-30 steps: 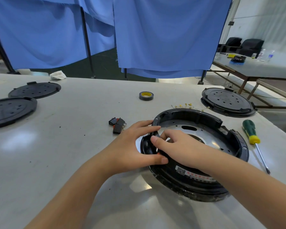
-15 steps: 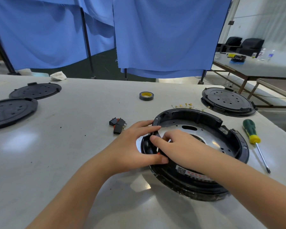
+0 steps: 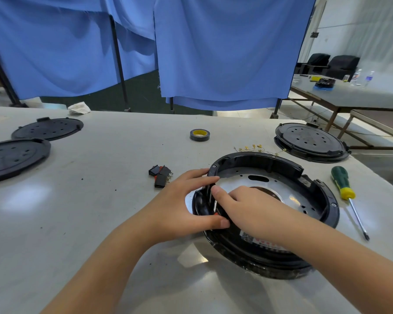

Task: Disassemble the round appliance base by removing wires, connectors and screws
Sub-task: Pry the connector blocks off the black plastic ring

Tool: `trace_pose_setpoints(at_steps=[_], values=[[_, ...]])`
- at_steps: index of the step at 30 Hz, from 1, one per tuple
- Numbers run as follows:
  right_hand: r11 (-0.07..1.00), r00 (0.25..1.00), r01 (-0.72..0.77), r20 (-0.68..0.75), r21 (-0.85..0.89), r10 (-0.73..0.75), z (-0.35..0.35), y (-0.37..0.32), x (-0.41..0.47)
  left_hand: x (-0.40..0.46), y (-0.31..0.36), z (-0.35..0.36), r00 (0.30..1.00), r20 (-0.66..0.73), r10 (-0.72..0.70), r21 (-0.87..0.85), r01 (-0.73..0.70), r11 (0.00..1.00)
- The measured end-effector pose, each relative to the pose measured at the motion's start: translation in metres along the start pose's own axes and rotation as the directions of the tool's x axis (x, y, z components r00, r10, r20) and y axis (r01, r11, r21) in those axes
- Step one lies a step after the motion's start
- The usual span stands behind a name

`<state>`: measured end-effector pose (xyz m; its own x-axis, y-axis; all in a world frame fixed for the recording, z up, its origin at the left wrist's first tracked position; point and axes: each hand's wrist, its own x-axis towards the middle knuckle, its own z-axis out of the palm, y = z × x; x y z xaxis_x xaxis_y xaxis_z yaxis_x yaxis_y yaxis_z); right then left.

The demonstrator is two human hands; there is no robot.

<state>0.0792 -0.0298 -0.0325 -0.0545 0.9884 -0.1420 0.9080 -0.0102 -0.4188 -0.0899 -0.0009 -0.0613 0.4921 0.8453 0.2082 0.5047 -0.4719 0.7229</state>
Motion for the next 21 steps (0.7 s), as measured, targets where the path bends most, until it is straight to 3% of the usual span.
trace_pose_setpoints(at_steps=[21], values=[[0.996, 0.998, -0.007, 0.065, 0.093, 0.0, -0.0008, 0.0029, 0.0028, 0.0004, -0.0011, 0.0008, 1.0, -0.004, 0.001, 0.015, -0.001, 1.0]])
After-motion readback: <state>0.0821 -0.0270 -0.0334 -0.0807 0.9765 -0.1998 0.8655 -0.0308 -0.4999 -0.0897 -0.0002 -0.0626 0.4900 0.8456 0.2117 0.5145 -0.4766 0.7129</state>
